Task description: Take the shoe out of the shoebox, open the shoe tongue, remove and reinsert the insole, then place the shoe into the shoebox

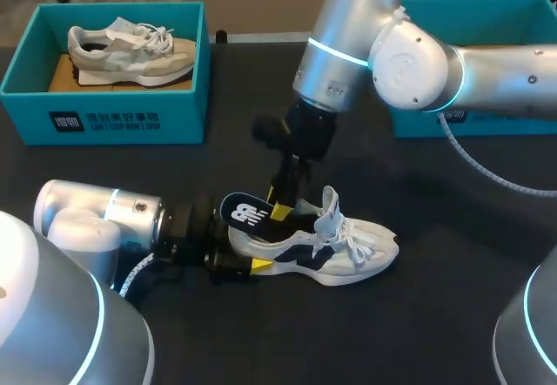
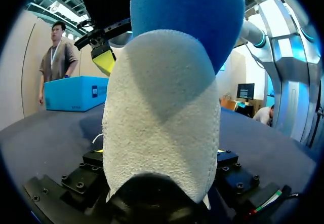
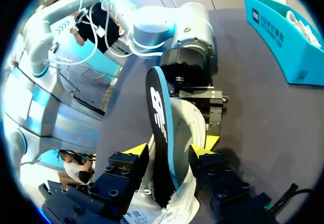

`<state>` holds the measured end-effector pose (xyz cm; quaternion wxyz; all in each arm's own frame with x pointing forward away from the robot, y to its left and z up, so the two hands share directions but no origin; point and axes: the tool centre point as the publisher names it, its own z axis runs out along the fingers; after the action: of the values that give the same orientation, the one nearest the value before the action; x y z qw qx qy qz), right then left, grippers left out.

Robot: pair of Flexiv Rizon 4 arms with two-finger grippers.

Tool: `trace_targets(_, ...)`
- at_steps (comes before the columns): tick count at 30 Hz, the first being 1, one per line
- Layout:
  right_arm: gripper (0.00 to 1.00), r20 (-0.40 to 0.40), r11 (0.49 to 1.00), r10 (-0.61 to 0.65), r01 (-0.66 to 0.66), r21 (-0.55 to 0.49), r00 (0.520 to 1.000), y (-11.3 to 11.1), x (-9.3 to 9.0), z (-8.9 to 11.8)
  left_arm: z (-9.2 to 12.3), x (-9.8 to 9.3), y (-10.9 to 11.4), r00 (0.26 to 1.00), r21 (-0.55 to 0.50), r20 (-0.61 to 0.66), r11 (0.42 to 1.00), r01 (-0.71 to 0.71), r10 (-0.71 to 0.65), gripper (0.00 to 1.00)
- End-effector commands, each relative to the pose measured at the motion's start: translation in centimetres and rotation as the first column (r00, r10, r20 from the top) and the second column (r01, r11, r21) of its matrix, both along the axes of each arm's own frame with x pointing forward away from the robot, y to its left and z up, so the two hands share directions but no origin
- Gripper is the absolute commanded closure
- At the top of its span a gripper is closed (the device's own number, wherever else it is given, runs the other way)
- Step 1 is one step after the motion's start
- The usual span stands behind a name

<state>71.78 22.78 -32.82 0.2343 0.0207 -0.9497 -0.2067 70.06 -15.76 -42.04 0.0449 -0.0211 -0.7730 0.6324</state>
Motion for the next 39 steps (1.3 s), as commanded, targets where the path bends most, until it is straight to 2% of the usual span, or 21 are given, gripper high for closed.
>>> trace_targets(1, 0.51, -0.009, 1.000, -0.003, 0.003, -0.005, 1.000, 0.3, -0.2, -0.1, -0.7, 0.2, 0.0, 1.000, 0.001, 0.000, 1.000, -0.001, 0.001, 1.00)
trace_targets(12, 0.54, -0.068, 0.999, -0.040, 0.040, 0.002, 0.997, 0.4, -1.1, -1.2, -0.7, 0.2, 0.0, 1.000, 0.001, 0.000, 1.000, -0.001, 0.001, 1.00)
trace_targets(18, 0.56, -0.074, 0.998, -0.060, 0.061, -0.001, 0.995, 0.6, -1.8, -1.2, -0.7, 0.2, 0.0, 1.000, 0.001, 0.000, 1.000, -0.001, 0.001, 1.00)
trace_targets(25, 0.62, -0.073, 0.998, -0.063, 0.064, 0.013, 0.995, 1.0, -1.8, -1.6, -0.7, 0.2, 0.0, 1.000, 0.001, 0.000, 1.000, -0.001, 0.001, 1.00)
trace_targets(29, 0.71, -0.083, 0.998, -0.062, 0.064, 0.019, 0.995, 1.0, -1.8, -1.8, -0.7, 0.2, 0.0, 1.000, 0.001, 0.000, 1.000, -0.001, 0.001, 1.00)
trace_targets(31, 0.79, -0.086, 0.998, -0.065, 0.067, 0.022, 0.994, 1.0, -1.8, -1.9, -0.7, 0.2, 0.0, 1.000, 0.001, 0.000, 1.000, -0.001, 0.001, 1.00)
trace_targets(33, 1.00, -0.088, 0.997, -0.067, 0.070, 0.025, 0.994, 0.9, -1.9, -2.0, -0.7, 0.2, 0.0, 1.000, 0.001, 0.000, 1.000, -0.001, 0.001, 1.00)
trace_targets(39, 1.00, -0.075, 0.998, -0.046, 0.049, 0.036, 0.996, 1.5, -2.2, -1.6, -0.7, 0.2, 0.0, 1.000, 0.001, 0.000, 1.000, -0.001, 0.001, 1.00)
